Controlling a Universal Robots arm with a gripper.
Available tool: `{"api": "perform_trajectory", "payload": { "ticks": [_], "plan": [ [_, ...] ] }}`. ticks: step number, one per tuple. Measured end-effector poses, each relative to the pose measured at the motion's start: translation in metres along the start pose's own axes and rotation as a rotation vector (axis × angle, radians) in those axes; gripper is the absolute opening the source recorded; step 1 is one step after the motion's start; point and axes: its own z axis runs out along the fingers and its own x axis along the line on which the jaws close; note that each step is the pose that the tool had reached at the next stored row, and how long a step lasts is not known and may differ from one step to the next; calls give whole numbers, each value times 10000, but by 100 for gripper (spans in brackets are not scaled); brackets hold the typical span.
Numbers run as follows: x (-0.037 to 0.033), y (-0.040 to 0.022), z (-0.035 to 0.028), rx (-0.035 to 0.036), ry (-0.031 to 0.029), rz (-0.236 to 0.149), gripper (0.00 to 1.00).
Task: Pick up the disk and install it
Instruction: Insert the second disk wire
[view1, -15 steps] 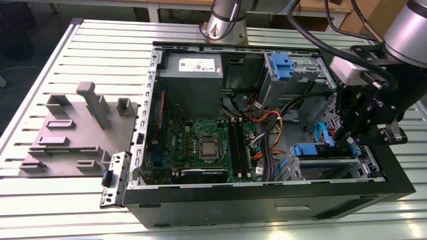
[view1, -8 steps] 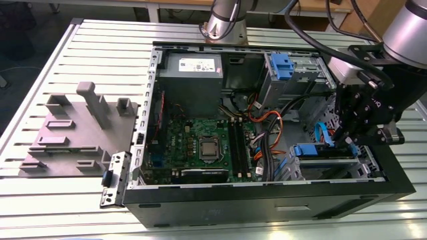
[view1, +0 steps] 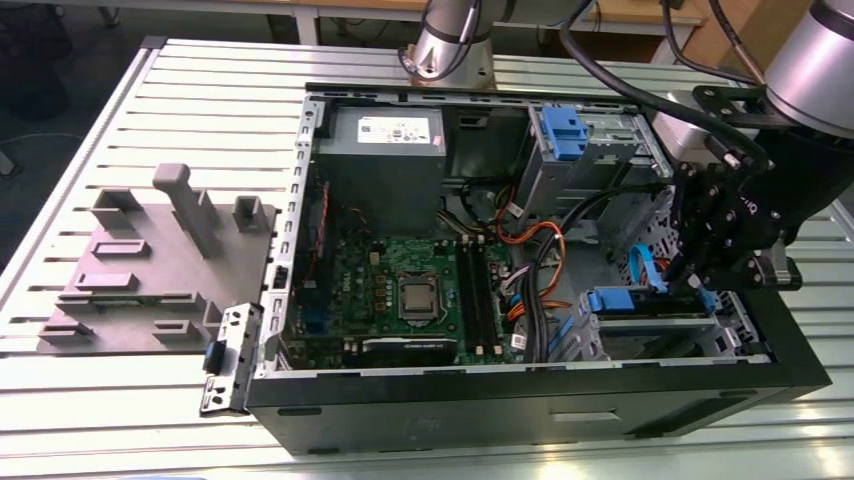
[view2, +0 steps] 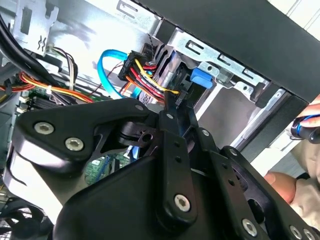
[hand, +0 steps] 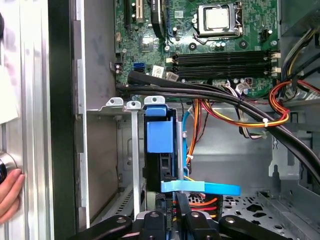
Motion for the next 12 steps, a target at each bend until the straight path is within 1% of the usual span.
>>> {"api": "perform_trajectory", "payload": {
  "ticks": [8, 9, 12],
  "plan": [
    [-1, 0, 4, -2, -4, 3, 23],
    [-1, 0, 3, -1, -3, 4, 30],
    [0, 0, 3, -1, -1, 3, 30]
  ]
}}
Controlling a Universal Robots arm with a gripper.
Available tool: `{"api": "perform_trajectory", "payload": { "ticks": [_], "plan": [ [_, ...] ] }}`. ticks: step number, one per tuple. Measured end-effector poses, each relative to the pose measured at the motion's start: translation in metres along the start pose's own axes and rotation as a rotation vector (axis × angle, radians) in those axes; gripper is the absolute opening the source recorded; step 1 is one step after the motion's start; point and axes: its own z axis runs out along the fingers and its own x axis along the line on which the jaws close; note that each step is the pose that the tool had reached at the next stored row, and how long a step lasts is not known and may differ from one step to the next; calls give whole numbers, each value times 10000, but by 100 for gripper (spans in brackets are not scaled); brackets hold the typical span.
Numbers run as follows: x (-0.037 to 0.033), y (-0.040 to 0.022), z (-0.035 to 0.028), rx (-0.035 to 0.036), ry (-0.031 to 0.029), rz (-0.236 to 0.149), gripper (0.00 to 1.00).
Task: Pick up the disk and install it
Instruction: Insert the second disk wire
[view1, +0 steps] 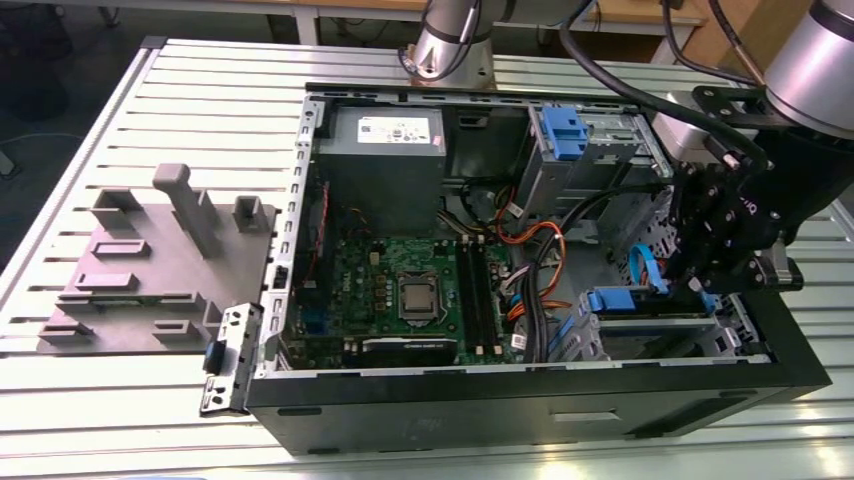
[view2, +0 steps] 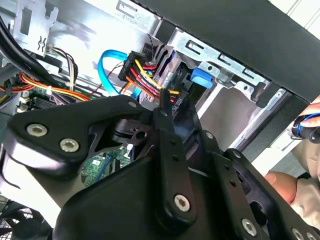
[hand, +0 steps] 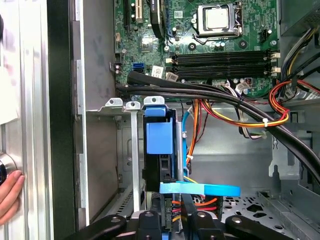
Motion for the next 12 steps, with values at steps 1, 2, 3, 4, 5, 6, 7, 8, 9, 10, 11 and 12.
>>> {"api": "perform_trajectory", "payload": {
  "ticks": [1, 2, 3, 4, 5, 6, 7, 8, 9, 10, 11, 12],
  "plan": [
    [-1, -3, 0, 0, 0, 0, 30],
    [-1, -9, 0, -1, 0, -2, 30],
    [-1, -19, 1, -6, -1, -1, 30],
    [-1, -32, 1, -13, 0, -1, 30],
    [-2, -44, 0, -18, 2, -2, 30],
    [-3, -57, 0, -24, 1, -3, 30],
    [-3, -67, 2, -29, 0, -2, 30],
    [-5, -73, 7, -35, -1, -3, 30],
    [-6, -76, 13, -43, -1, -4, 30],
    [-6, -77, 15, -54, 3, -5, 30],
    [-5, -77, 15, -58, 4, -4, 30],
    [-5, -77, 15, -58, 5, -4, 30]
  ]
}}
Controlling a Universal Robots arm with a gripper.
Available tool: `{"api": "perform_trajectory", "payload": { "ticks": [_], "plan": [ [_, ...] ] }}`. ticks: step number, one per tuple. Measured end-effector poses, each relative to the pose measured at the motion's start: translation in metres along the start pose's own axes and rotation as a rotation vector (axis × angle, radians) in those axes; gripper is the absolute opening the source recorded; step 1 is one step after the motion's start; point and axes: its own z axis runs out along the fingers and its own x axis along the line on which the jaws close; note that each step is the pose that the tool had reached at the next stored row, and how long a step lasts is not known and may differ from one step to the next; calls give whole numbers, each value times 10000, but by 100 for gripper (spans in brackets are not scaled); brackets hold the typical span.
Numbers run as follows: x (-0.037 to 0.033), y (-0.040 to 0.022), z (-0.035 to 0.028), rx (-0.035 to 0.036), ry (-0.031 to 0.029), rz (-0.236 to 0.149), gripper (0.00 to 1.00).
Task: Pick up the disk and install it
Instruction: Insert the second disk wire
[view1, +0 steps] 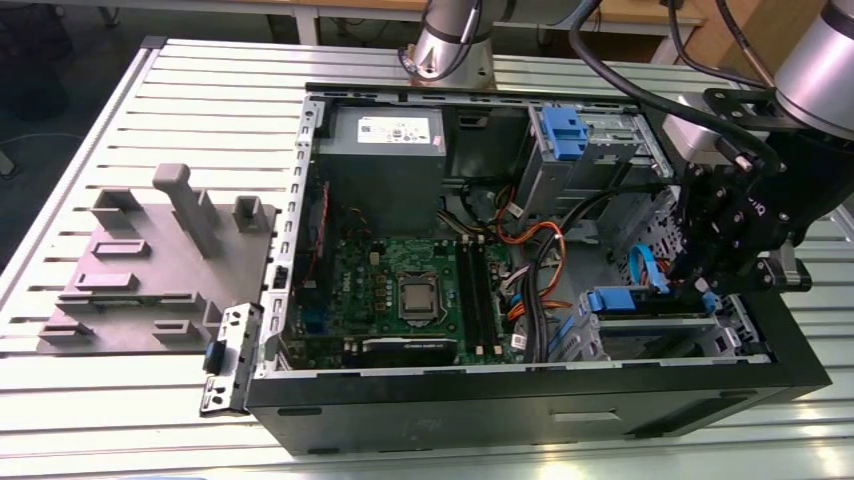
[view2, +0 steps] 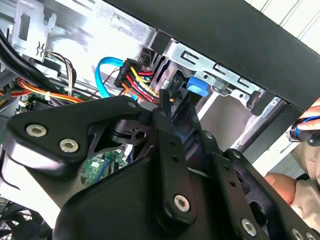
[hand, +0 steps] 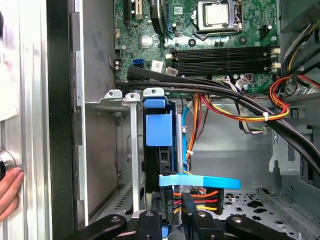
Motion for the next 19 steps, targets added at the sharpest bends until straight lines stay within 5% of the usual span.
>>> {"api": "perform_trajectory", "payload": {
  "ticks": [19],
  "plan": [
    [12, 0, -4, -1, 3, -2, 21]
  ]
}}
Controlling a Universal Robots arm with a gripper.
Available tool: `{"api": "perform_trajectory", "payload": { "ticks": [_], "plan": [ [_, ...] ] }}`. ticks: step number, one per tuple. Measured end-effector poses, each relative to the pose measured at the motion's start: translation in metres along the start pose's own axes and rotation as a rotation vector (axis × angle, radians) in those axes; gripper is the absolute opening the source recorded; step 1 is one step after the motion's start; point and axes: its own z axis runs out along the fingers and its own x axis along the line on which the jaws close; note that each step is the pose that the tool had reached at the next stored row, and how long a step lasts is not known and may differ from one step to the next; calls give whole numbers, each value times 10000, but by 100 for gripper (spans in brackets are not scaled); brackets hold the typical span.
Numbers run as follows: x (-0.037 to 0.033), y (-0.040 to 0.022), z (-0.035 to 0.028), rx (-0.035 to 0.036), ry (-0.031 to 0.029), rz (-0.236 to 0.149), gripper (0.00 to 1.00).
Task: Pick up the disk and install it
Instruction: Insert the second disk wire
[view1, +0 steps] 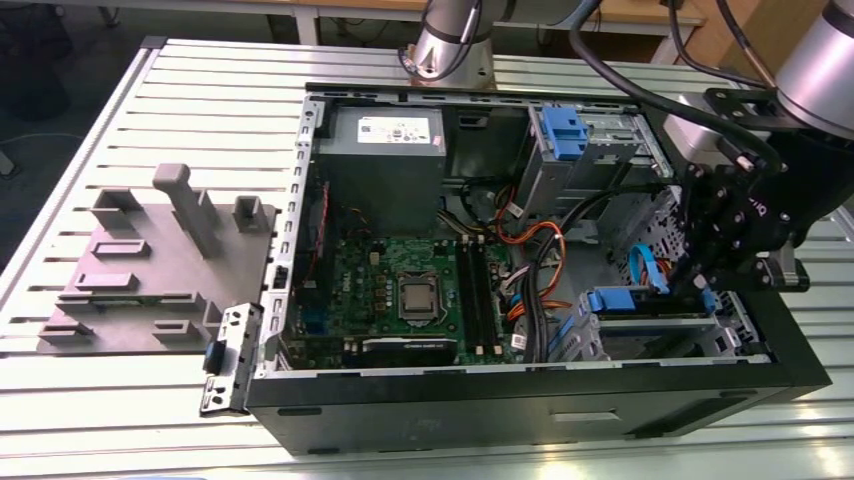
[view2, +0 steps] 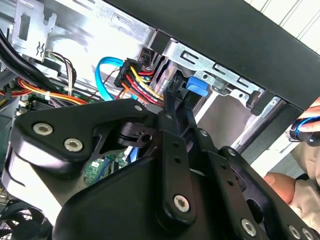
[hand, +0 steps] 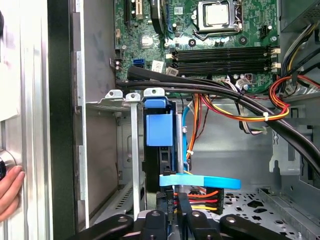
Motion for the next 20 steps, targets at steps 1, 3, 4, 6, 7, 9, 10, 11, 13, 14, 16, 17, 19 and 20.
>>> {"api": "perform_trajectory", "payload": {
  "ticks": [1, 3, 4, 6, 7, 9, 10, 11, 13, 14, 16, 17, 19, 20],
  "plan": [
    [10, 1, 3, 0, -2, 0, 21],
    [18, 1, 5, 0, -4, -1, 21],
    [21, 2, 5, 0, -5, 0, 21],
    [24, 2, 11, 0, -10, 1, 21],
    [25, 2, 14, 0, -10, 1, 21],
    [25, 2, 21, 0, -17, 0, 21],
    [25, 1, 22, 0, -21, 0, 21],
    [25, 1, 23, -1, -22, 0, 21],
    [25, 1, 24, -1, -24, 0, 21],
    [25, 1, 24, -1, -25, 0, 21],
    [24, 1, 28, -1, -26, 0, 21],
    [24, 1, 32, -1, -26, 0, 21],
    [24, 1, 32, -1, -24, 0, 21],
    [24, 1, 32, 0, -24, 0, 21]
  ]
}}
